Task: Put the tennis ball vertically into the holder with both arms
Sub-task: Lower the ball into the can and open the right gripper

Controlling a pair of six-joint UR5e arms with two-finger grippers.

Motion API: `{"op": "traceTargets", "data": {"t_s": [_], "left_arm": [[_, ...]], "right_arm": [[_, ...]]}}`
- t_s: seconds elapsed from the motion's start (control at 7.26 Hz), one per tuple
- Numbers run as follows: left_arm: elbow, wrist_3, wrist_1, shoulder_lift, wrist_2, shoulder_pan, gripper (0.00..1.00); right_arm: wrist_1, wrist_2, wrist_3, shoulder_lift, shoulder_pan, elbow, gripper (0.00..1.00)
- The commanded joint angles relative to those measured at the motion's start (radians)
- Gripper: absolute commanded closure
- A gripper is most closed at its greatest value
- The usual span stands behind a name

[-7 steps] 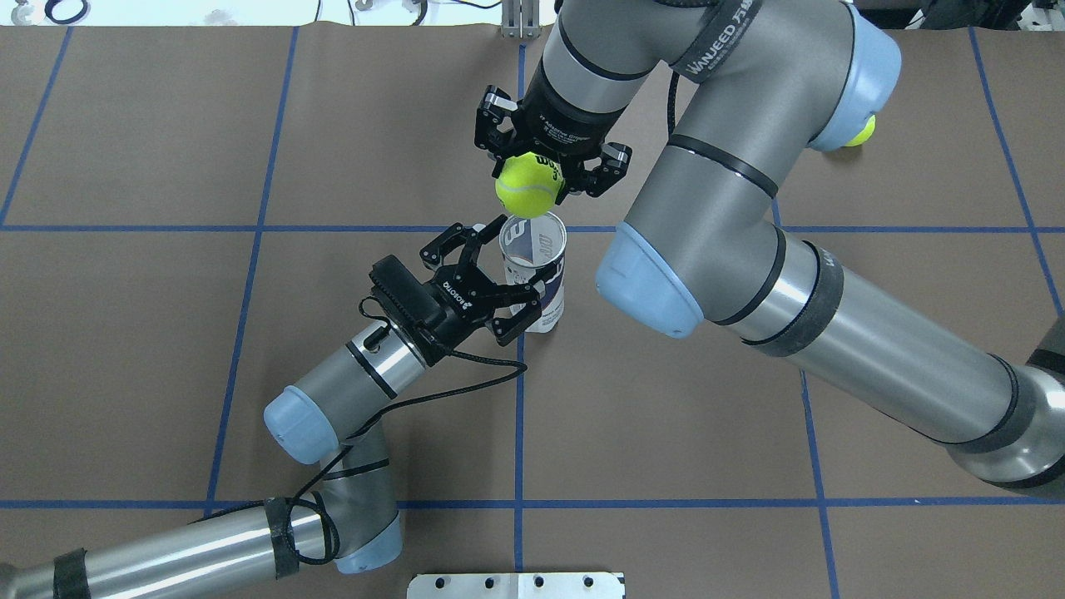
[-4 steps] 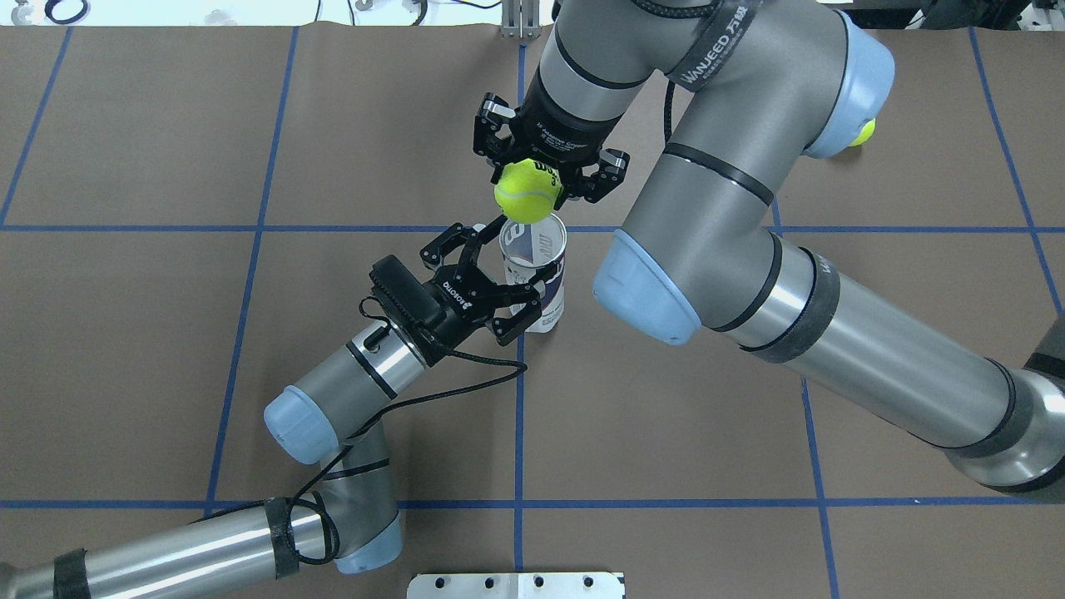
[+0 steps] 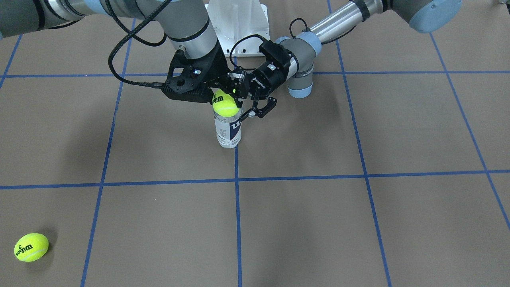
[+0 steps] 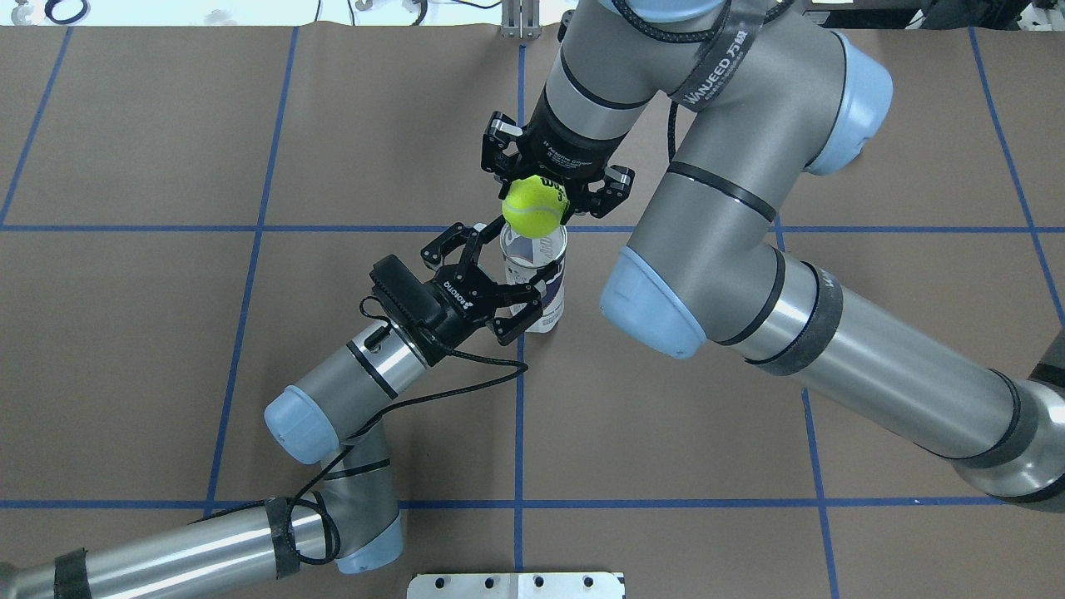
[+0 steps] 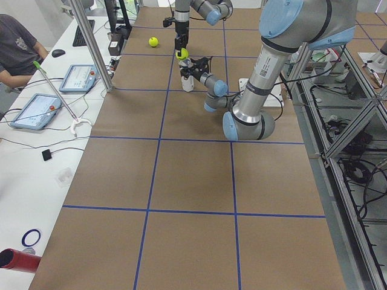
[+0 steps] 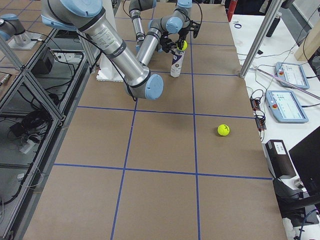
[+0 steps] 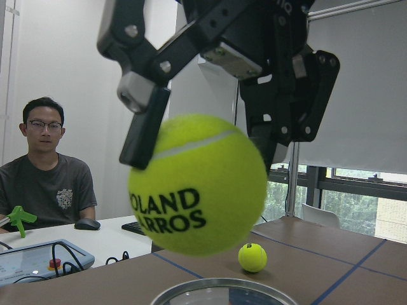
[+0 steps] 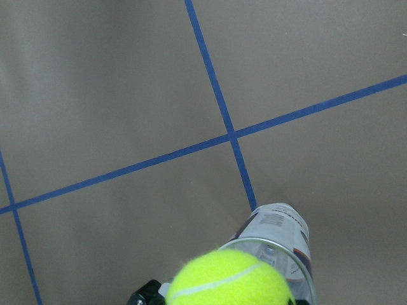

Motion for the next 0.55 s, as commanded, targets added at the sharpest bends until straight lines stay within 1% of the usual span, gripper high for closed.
{"op": "traceTargets", "data": {"t_s": [0.0,0.14,0.28,0.41], "left_arm": [[-0.001,0.0,0.0,-0.002,0.0,0.0,0.12],[-0.001,0.002,0.0,-0.003,0.0,0.0,0.12],[-0.001,0.002,0.0,-0.003,0.0,0.0,0.12],[-0.002,0.002,0.0,-0.005,0.0,0.0,0.12]], "right_arm": [[0.0,0.0,0.0,-0.007,-0.006,0.001,0.85],[0.0,-0.001,0.0,-0.009,-0.012,0.001,0.65],[0.0,-0.001,0.0,-0.01,-0.015,0.001,0.56],[-0.002,-0.001,0.002,-0.012,-0.018,0.002,0.42]]}}
